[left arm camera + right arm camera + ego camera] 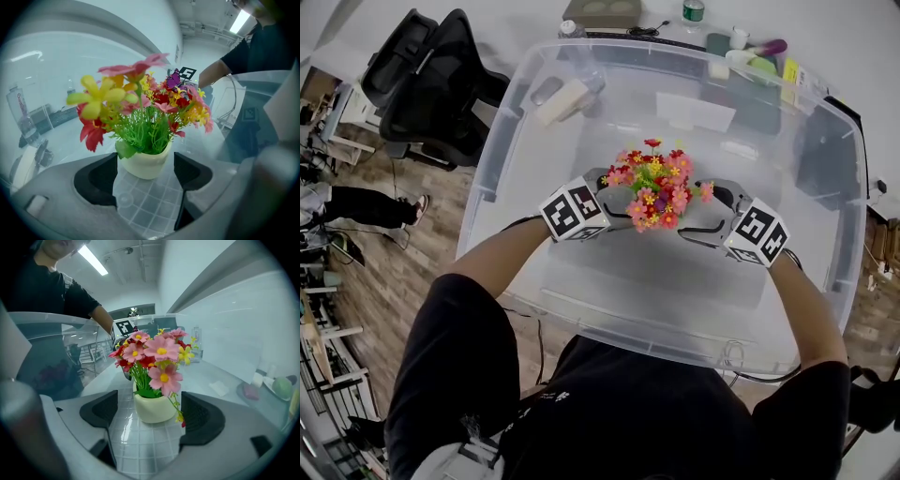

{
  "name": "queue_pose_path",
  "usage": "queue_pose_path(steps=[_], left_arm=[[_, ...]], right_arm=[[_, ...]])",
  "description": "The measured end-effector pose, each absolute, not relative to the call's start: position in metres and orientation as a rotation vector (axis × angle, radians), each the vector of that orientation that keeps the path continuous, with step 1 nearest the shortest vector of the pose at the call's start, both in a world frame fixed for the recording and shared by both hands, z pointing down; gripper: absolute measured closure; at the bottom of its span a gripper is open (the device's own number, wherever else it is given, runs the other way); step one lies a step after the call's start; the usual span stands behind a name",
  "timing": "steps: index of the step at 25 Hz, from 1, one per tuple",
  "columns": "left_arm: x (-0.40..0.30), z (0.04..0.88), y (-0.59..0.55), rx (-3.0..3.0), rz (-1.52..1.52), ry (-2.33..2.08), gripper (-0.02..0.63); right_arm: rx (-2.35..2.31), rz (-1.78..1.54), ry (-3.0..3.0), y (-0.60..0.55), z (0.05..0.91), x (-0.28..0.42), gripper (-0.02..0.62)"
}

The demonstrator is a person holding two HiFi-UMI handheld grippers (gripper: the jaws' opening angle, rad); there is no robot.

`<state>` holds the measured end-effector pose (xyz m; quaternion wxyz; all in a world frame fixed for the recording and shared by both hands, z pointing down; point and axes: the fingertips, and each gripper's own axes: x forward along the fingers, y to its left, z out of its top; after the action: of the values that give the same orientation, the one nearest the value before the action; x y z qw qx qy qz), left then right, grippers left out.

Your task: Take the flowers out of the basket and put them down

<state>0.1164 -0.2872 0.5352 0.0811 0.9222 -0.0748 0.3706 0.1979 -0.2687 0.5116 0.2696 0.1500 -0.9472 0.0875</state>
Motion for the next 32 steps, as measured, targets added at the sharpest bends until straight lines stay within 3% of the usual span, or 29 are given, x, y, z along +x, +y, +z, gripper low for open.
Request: queue_pose_path(steps=[32], left_arm=[[0.125,0.56,-0.287,2.725,1.082,-0.164,0.242]], right_arm=[[0.439,0.315,-2.555,-0.282,0.536,0.187,0.172]])
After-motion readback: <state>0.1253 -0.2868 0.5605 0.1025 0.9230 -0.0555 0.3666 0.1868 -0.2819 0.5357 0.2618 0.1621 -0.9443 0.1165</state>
